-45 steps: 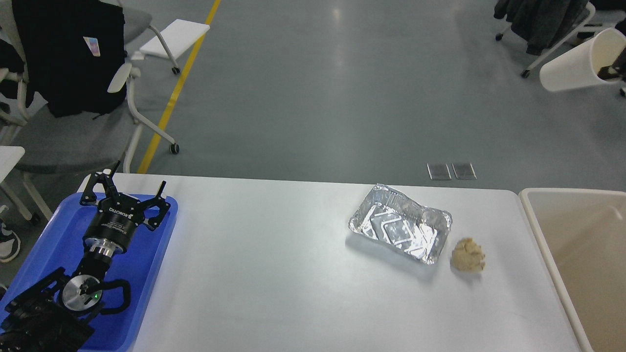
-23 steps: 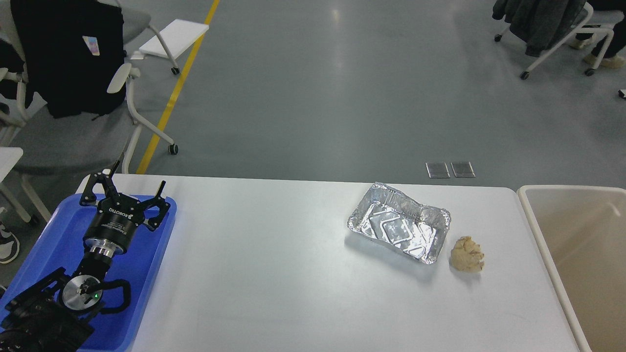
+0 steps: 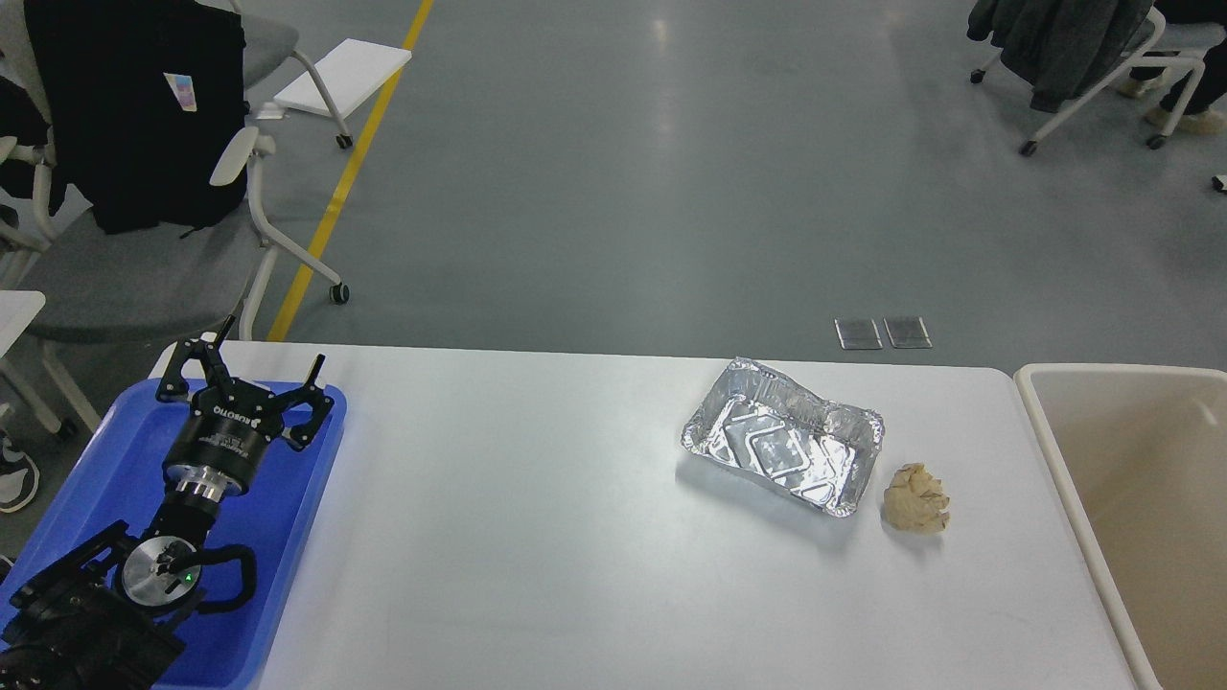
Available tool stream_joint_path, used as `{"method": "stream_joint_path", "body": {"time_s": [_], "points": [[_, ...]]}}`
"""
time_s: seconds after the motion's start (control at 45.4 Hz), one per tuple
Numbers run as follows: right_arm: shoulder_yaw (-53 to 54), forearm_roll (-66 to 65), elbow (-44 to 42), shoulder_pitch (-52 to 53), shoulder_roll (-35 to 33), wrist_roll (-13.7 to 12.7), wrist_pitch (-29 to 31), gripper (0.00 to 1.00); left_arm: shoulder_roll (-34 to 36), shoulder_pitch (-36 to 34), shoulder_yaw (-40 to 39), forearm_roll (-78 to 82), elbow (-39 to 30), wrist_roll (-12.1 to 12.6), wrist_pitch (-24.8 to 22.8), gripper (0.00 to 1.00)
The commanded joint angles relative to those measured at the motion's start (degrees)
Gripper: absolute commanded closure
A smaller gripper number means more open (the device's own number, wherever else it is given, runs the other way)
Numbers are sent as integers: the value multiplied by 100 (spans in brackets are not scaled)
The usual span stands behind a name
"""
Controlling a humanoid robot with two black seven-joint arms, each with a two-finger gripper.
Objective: Tidy desktop
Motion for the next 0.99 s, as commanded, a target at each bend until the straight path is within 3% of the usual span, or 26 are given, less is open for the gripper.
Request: {"method": "stream_joint_path", "body": {"time_s": [0.0, 0.308, 0.793, 0.815, 0.947, 0.969], "points": [[454, 11, -14, -684, 611, -95, -636, 100, 0, 0, 0, 0, -9, 0, 0, 1], [507, 11, -14, -834, 1095, -103, -856, 100, 0, 0, 0, 0, 0, -8, 0, 1], [595, 11, -5, -948, 1227, -103, -918, 100, 0, 0, 0, 0, 0, -8, 0, 1], [630, 11, -5, -948, 1227, -103, -918, 95, 0, 0, 0, 0, 0, -8, 0, 1], [806, -77, 13, -948, 1200, -95, -1014, 1, 0, 0, 0, 0, 0, -8, 0, 1], [832, -86, 65, -966, 1183, -95, -980, 0, 0, 0, 0, 0, 0, -8, 0, 1]]}}
